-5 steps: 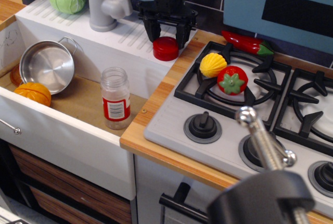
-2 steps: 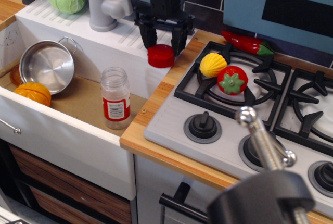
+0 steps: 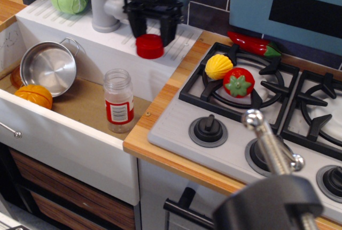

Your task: Put cap on container

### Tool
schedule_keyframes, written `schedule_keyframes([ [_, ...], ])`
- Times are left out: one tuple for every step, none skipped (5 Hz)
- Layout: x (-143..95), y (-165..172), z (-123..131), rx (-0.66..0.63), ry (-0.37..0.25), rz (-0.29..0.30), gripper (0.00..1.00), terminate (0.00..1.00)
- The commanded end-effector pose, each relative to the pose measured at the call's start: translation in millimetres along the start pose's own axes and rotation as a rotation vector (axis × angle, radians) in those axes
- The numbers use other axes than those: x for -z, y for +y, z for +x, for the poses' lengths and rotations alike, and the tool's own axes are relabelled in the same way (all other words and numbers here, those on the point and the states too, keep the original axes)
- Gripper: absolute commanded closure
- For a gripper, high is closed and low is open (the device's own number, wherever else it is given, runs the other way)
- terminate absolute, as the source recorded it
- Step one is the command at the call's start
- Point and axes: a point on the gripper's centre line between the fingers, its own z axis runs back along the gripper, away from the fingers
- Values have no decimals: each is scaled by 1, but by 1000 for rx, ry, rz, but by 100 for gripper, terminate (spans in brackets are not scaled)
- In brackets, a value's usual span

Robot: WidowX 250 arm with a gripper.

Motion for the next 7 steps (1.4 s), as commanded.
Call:
schedule_keyframes([
  [-33,24,-15,71,-71,66,100,0],
  [-34,24,-22,67,-62,66,100,0],
  [-30,24,-31,73,-41,80,100,0],
  [-24,20,-38,69,-33,75,100,0],
  [-20,18,-41,68,-32,77,100,0],
  [-14,16,-42,60,-34,74,100,0],
  [-4,14,-38,48,-44,72,100,0],
])
